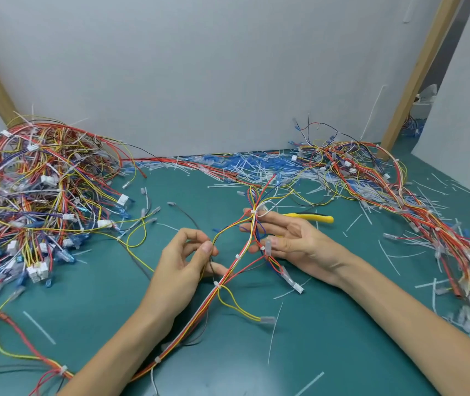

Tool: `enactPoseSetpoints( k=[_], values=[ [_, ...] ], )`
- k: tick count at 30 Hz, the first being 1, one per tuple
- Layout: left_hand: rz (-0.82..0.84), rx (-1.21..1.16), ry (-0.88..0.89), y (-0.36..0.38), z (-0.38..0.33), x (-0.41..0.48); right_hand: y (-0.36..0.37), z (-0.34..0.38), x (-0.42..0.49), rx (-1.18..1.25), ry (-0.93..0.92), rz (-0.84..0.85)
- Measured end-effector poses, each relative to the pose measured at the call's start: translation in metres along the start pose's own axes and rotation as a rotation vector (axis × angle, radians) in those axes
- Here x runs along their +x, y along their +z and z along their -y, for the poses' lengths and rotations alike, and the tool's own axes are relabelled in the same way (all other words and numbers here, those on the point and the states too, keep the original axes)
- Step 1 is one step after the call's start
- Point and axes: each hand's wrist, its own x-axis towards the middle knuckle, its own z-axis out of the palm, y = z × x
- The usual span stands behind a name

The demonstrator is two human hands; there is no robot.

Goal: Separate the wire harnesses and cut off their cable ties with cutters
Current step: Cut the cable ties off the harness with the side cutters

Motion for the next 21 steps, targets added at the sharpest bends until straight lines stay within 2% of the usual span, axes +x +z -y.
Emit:
enactPoseSetpoints(
  k=[6, 10, 15, 21],
  values=[
    [0.017, 0.002, -0.016, -0.0009, -0.0016, -0.0003, -0.0023, -0.0042, 0.0018, -0.044, -0.021, -0.016],
    [0.06, -0.019, -0.007, -0.0025, -0.0023, -0.001, -0.0006, -0.0047, 0.0033, 0.022, -0.045, -0.057],
    [0.189, 0.016, 0.035, -0.0013, -0.0043, -0.002, -0.0012, -0.0066, 0.0049, 0.038, -0.063, -0.14],
    [0.358, 0.002, -0.016, 0.0001, -0.005, -0.0048, 0.0034, -0.0092, 0.0073, 0.024, -0.11, -0.257]
  ],
)
